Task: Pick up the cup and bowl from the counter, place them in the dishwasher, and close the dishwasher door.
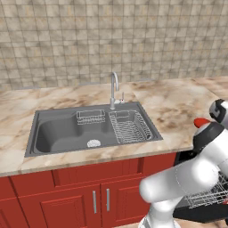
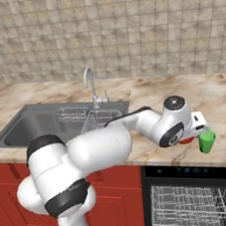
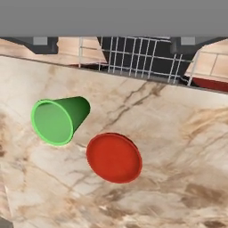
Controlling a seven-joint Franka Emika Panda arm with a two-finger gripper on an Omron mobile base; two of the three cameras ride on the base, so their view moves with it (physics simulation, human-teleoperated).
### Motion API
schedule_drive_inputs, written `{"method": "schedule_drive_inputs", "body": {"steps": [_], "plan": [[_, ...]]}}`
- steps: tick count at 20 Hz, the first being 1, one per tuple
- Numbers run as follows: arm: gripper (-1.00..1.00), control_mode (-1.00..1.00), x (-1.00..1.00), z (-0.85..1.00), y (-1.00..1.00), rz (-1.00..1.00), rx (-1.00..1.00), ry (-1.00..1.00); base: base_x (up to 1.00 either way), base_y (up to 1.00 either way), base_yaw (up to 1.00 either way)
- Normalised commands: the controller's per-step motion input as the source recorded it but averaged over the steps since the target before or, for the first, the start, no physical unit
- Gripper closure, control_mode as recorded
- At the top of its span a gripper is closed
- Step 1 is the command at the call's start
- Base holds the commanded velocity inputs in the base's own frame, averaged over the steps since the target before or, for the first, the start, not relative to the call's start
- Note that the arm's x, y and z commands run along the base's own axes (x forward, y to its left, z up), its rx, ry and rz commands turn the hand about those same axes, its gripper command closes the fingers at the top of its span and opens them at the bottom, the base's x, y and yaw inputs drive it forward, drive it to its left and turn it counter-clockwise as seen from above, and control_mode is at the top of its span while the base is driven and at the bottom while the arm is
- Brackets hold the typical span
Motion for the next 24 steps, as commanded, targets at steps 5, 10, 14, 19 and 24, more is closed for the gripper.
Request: {"method": "schedule_drive_inputs", "body": {"steps": [5,10,14,19,24], "plan": [[-1.0,-1.0,0.27,-0.12,-0.19,0.0,0.0,0.0,0.0,0.0,0.0],[-1.0,-1.0,0.28,-0.13,-0.19,0.0,0.0,0.0,0.0,0.0,0.0],[-1.0,-1.0,0.26,-0.14,-0.19,0.0,0.0,0.0,0.0,0.0,0.0],[-1.0,-1.0,0.25,-0.11,-0.2,0.0,0.0,0.0,0.0,0.0,0.0],[-1.0,-1.0,0.2,-0.1,-0.22,0.0,0.0,0.0,0.0,0.0,0.0]]}}
